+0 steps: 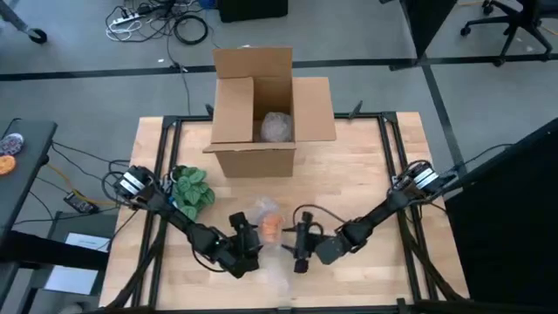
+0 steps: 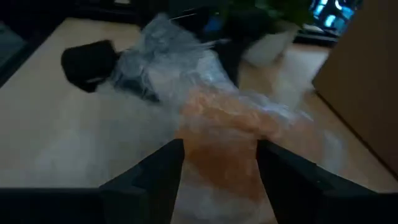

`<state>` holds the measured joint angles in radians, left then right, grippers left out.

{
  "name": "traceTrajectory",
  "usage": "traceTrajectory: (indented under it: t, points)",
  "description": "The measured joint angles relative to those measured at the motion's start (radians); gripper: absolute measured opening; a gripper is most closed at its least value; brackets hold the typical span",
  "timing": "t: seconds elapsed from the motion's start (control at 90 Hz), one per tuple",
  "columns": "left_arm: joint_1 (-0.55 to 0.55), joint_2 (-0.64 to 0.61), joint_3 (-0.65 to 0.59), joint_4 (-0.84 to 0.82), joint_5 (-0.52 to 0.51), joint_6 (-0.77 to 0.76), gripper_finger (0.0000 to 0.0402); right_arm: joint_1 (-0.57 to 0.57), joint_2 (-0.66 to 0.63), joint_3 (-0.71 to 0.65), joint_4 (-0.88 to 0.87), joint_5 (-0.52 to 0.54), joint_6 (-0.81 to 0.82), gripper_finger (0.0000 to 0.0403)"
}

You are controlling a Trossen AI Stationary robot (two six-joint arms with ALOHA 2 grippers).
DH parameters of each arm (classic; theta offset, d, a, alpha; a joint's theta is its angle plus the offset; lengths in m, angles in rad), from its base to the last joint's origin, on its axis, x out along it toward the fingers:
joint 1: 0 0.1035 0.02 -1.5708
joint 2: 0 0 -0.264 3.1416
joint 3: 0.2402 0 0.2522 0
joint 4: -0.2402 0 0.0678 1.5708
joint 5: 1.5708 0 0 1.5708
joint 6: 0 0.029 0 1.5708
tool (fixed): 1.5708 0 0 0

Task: Wrap mug
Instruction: Wrap the orange mug with the bubble wrap

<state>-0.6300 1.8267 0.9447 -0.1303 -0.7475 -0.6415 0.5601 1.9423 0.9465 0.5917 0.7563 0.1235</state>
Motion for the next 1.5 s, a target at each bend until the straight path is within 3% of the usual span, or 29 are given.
traceTrajectory:
  t: [0.256,0.411,0.667,0.922,1.089,1.244,1.422,1.5]
  points:
    - [0.001,0.0,-0.003,0.011,-0.011,-0.004,0.0284,-0.005,0.084,0.088,-0.097,0.062,-0.05,0.0181]
    - [0.001,0.0,-0.002,0.01,-0.014,-0.019,0.0284,0.014,0.039,0.087,-0.192,0.113,-0.064,0.0181]
    - [0.001,0.0,0.0,0.017,-0.011,-0.021,0.0284,0.064,-0.046,0.088,-0.191,0.193,-0.209,0.0181]
    - [0.002,0.0,0.0,0.017,-0.05,-0.026,0.0284,0.065,-0.047,0.088,-0.168,0.153,-0.336,0.0181]
    - [0.012,0.015,0.0,0.068,-0.078,-0.039,0.0284,0.039,-0.047,0.088,-0.115,0.032,-0.334,0.0178]
    - [0.029,0.075,0.0,0.132,-0.087,-0.038,0.0284,0.01,-0.047,0.088,-0.121,-0.032,-0.301,0.0135]
    - [0.048,0.094,0.001,0.146,-0.087,-0.045,0.0284,0.005,-0.047,0.088,-0.124,-0.07,-0.384,0.0018]
    - [0.056,0.095,0.001,0.158,-0.089,-0.046,0.0284,0.006,-0.047,0.088,-0.128,-0.079,-0.43,0.0011]
